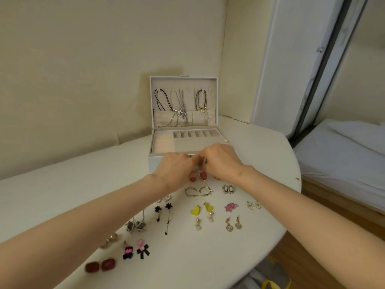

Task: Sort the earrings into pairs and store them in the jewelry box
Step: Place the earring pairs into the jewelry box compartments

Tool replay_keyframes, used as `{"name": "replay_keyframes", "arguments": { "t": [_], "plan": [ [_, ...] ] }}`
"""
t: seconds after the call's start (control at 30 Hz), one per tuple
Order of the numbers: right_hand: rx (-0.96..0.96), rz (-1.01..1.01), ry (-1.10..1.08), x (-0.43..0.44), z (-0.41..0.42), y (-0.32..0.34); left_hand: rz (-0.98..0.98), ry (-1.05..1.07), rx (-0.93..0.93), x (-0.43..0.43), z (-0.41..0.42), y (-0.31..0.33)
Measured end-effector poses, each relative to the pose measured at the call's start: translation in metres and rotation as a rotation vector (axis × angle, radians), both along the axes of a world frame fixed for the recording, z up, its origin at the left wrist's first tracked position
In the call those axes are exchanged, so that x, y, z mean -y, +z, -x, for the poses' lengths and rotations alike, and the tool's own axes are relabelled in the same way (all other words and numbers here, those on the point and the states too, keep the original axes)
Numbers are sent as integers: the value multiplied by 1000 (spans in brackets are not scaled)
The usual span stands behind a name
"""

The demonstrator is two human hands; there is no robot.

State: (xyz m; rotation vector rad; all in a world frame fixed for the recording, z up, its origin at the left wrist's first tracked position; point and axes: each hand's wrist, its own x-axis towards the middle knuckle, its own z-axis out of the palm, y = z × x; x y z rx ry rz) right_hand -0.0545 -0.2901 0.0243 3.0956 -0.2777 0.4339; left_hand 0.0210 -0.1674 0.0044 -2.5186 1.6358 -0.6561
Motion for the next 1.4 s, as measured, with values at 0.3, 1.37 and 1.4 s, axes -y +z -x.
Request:
{"name": "replay_keyframes", "arguments": {
  "t": [0.3,1.37,1.4],
  "plan": [
    [-44,-128,-30,5,-1,-23,-15,40,-82,5,-2,-10],
    [244,-301,27,1,-35,-3,189,79,-124,-19,-39,11],
    [234,-331,28,0,-37,-2,182,87,-128,-22,-40,12]
  ]
}}
